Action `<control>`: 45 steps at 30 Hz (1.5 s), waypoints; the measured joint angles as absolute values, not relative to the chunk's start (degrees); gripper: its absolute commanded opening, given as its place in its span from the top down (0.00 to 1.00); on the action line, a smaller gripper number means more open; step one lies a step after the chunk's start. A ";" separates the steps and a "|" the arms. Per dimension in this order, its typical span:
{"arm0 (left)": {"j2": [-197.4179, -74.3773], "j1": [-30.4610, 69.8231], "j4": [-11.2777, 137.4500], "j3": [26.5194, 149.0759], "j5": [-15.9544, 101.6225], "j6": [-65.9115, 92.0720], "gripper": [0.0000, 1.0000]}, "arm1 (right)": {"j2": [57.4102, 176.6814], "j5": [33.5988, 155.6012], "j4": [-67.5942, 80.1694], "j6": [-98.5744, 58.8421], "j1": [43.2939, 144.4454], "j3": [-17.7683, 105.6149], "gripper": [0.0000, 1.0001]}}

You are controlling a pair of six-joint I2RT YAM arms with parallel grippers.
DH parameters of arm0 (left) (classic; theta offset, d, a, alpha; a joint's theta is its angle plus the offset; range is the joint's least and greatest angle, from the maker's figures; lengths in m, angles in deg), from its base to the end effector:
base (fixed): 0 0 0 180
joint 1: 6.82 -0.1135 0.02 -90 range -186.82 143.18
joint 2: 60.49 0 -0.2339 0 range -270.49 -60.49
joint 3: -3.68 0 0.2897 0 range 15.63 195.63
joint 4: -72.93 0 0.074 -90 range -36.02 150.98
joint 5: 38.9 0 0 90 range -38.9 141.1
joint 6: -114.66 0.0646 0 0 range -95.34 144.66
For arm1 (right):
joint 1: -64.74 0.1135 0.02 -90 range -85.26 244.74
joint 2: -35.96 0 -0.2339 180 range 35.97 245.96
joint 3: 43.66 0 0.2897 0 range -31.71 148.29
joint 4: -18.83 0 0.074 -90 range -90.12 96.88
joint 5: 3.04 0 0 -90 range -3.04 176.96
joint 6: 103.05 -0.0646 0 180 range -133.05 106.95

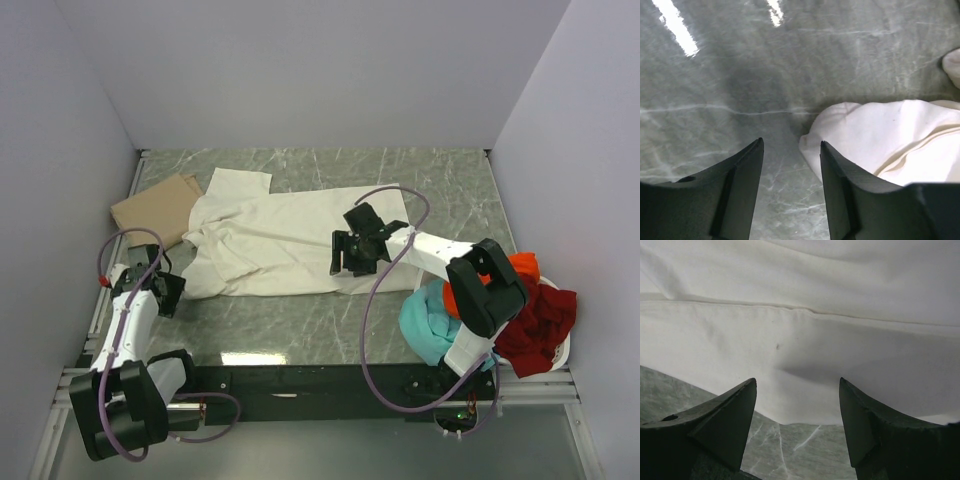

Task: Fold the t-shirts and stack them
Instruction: Fold the tshirt

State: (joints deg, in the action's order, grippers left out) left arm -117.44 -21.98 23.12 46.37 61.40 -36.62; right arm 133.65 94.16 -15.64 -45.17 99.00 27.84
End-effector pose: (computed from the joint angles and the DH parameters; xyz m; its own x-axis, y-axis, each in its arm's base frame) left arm 0.2222 0.0722 0.1145 -0.1253 -0.9279 -0.3511 -0.9211 0.2403 -0.3062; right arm 0.3086 0.2200 0.0971 -0.9341 0.0020 -0.3569 -0.1329 0.9261 0.3531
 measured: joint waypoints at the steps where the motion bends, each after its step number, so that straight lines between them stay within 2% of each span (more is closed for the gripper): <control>1: -117.51 -21.98 23.81 46.22 61.27 -36.24 0.45 | 133.76 94.16 -15.64 -45.19 99.00 27.84 0.27; 6: -118.95 -21.98 27.31 45.82 60.29 -34.52 0.46 | 134.09 94.16 -14.98 -45.19 99.00 27.84 0.27; 12: -123.25 -21.93 32.16 45.54 57.69 -33.01 0.53 | 135.75 94.16 -13.15 -45.43 99.00 27.42 0.27; 15: -125.00 -21.93 34.72 44.97 55.76 -32.44 0.65 | 135.88 94.16 -12.73 -45.61 99.00 27.40 0.27; 16: -125.46 -21.93 35.42 44.86 55.19 -32.00 0.76 | 135.93 94.16 -12.60 -45.65 99.00 27.38 0.27; 18: -126.29 -21.93 36.64 44.86 54.01 -31.48 0.86 | 135.99 94.14 -12.34 -45.80 98.98 27.38 0.27; 19: -126.58 -21.93 37.23 44.86 53.47 -30.89 0.95 | 136.08 94.14 -12.19 -45.85 98.98 27.36 0.27; 21: -127.43 -21.93 38.28 44.91 52.11 -29.91 1.00 | 136.10 94.07 -11.99 -45.87 99.00 27.34 0.27; 29: -128.30 -21.87 31.07 54.02 55.43 -25.16 1.00 | 134.44 92.08 -10.74 -46.42 99.11 25.19 0.27; 36: -122.16 -21.47 25.48 59.38 60.50 -22.54 1.00 | 132.45 90.82 -10.31 -46.70 99.35 22.92 0.27; 39: -121.81 -21.47 22.92 59.38 60.81 -22.54 0.91 | 132.37 90.18 -10.48 -46.70 99.83 22.86 0.27; 40: -121.83 -21.47 21.85 59.38 60.96 -22.58 0.80 | 132.32 89.83 -10.64 -46.70 99.99 22.86 0.27; 42: -121.77 -21.50 20.32 59.42 61.71 -22.26 0.71 | 132.17 89.16 -11.12 -46.68 100.27 22.83 0.27; 43: -121.75 -21.65 19.31 59.66 62.28 -22.17 0.61 | 131.99 88.74 -11.53 -46.70 100.38 22.72 0.27; 45: -121.29 -22.06 17.67 60.42 63.37 -21.80 0.54 | 131.53 88.11 -12.27 -46.70 100.45 22.48 0.27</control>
